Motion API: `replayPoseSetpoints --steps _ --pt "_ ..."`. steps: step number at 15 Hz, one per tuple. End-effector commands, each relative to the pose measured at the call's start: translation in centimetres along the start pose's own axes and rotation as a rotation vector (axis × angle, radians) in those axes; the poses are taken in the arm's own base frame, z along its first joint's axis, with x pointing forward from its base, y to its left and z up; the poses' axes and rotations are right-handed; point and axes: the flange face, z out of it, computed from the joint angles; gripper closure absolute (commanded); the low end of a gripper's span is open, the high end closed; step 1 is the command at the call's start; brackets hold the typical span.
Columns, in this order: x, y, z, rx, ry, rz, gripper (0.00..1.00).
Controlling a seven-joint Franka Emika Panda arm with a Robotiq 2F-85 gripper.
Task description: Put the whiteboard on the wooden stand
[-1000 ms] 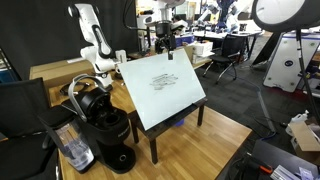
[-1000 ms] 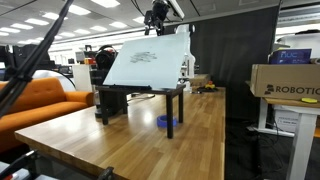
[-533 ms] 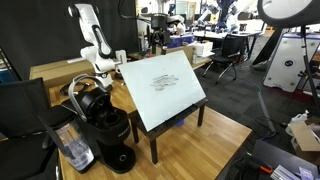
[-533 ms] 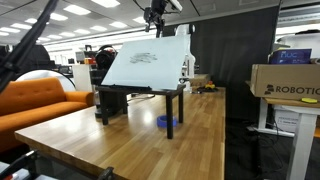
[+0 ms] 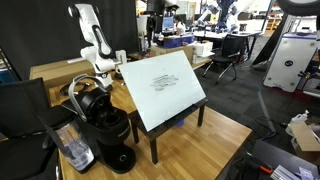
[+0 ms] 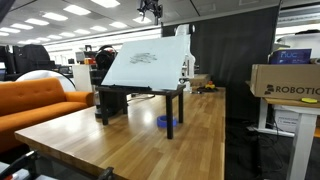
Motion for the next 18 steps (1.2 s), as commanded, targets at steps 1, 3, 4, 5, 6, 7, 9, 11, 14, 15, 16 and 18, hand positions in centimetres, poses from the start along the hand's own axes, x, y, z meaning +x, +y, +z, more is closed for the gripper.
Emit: replayPoseSetpoints --steps 1,3,4,5,6,7,9,11,14,15,16,18 --pt "0.4 -1.9 -2.1 -0.046 -0.003 0.167 0.00" --pt "0.8 -3.0 -3.5 -0.064 -0.016 0.275 0.00" --pt "1.0 -3.6 -4.1 -0.078 -0.023 0.325 0.00" --pt "1.1 -4.3 -4.6 -0.076 -0.035 0.365 0.00" --pt "1.2 -4.8 -5.0 -0.080 -0.037 0.404 0.00" --pt "1.3 -5.5 -5.3 -0.080 -0.045 0.430 0.00" --pt "1.6 -6.9 -5.8 -0.077 -0.061 0.469 0.00" --pt "1.7 -8.3 -6.0 -0.060 -0.075 0.497 0.00" --pt "1.5 -10.2 -6.1 -0.039 -0.083 0.525 0.00" --pt "1.4 -10.9 -6.0 -0.033 -0.088 0.536 0.00" --pt "1.0 -11.7 -5.8 -0.032 -0.095 0.539 0.00" --pt "0.2 -13.2 -5.1 -0.006 -0.119 0.555 0.00"
